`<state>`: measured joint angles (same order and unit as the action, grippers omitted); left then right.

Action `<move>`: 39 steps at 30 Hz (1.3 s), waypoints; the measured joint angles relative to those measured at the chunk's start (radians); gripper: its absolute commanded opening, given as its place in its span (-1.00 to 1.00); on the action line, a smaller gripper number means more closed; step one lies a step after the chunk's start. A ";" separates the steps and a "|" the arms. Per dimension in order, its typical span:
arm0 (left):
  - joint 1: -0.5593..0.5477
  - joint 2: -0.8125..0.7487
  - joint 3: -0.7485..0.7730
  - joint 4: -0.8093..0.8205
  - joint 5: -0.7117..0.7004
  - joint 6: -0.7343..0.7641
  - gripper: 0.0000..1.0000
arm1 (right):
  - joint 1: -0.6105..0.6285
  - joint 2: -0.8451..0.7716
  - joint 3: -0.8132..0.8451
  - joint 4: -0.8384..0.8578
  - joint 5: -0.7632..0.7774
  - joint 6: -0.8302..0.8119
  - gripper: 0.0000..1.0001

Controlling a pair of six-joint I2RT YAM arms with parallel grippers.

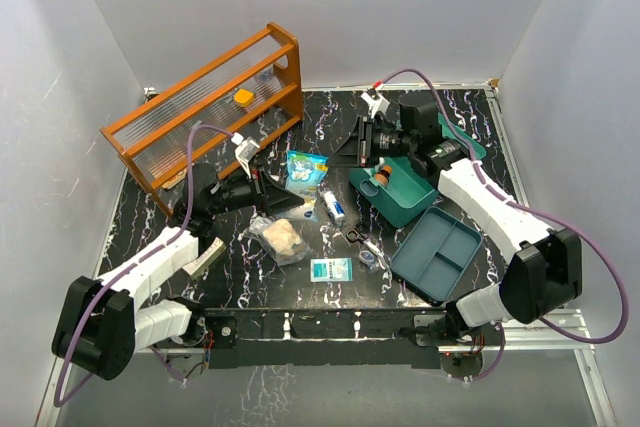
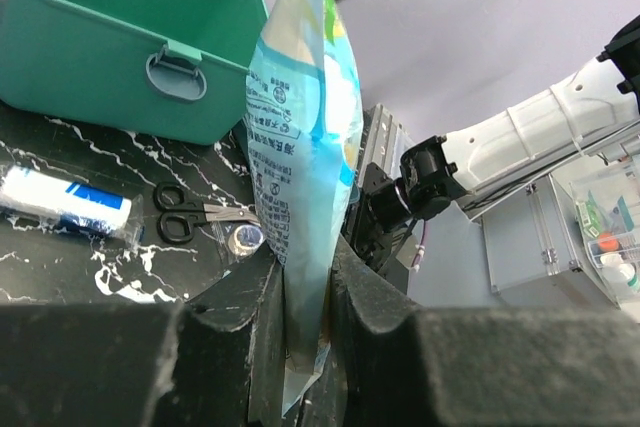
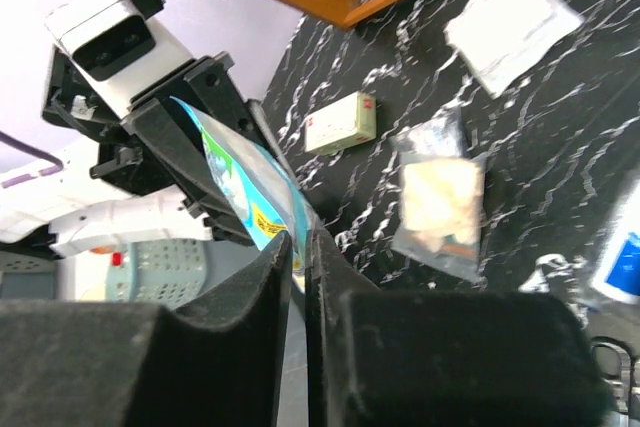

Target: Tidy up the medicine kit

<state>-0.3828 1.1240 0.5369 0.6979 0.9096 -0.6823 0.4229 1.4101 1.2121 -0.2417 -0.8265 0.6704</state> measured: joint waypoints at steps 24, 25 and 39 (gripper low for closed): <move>-0.183 0.399 0.603 -0.499 -0.115 0.193 -0.70 | -0.072 -0.401 -0.032 -0.227 0.957 -0.181 -0.23; -0.201 0.433 0.640 -0.519 -0.121 0.202 -0.70 | -0.072 -0.431 -0.043 -0.228 1.001 -0.172 -0.23; -0.360 0.981 1.298 -0.848 -0.183 0.349 -0.77 | -0.076 -0.636 -0.117 -0.261 1.269 -0.117 -0.23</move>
<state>-0.7429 2.1048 1.8347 -0.1501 0.7261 -0.3328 0.3473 0.7738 1.0954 -0.5030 0.4427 0.5537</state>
